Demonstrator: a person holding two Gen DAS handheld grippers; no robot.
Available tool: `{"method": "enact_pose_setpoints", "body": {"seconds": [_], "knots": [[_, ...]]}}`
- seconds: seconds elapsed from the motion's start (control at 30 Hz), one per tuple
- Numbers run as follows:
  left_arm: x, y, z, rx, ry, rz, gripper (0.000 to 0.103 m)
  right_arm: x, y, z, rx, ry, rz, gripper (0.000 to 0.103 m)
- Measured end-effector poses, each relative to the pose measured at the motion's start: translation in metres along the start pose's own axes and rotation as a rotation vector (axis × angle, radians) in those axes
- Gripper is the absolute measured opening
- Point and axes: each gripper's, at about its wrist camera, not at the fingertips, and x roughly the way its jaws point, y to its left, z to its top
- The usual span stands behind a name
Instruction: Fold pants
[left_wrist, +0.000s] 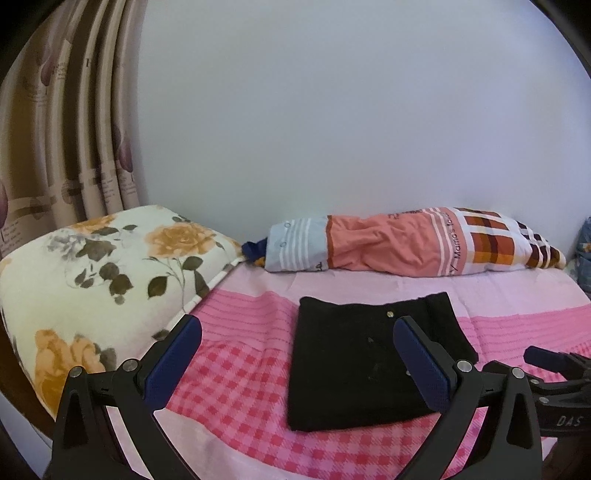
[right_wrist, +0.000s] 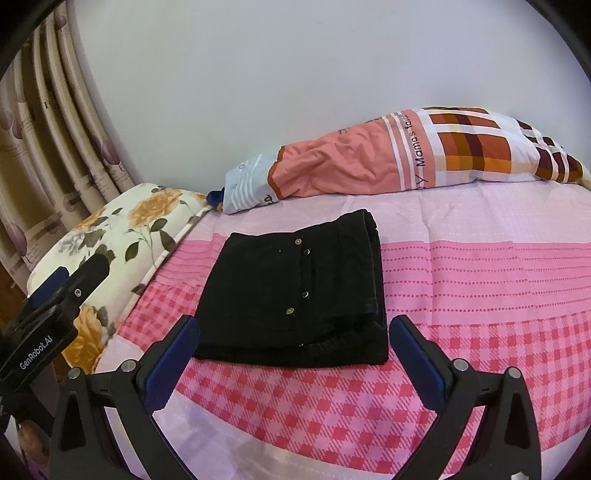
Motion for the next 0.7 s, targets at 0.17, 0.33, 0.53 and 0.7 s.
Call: {"method": "enact_pose_setpoints", "body": {"seconds": [0.17, 0.33, 0.53, 0.7], "knots": [[0.003, -0.006, -0.001, 0.013, 0.013, -0.024, 0.103, -0.001, 0.0, 0.001, -0.001, -0.003, 0.005, 0.102], [0.005, -0.007, -0.001, 0.003, 0.026, -0.061, 0.103, -0.001, 0.0, 0.001, 0.003, -0.001, 0.005, 0.102], [0.006, -0.009, -0.001, 0.005, 0.037, -0.083, 0.103, -0.003, 0.001, 0.001, 0.002, -0.005, 0.002, 0.102], [0.012, -0.013, -0.002, -0.001, 0.071, -0.095, 0.103, -0.003, -0.001, 0.002, 0.006, -0.004, 0.003, 0.102]]}}
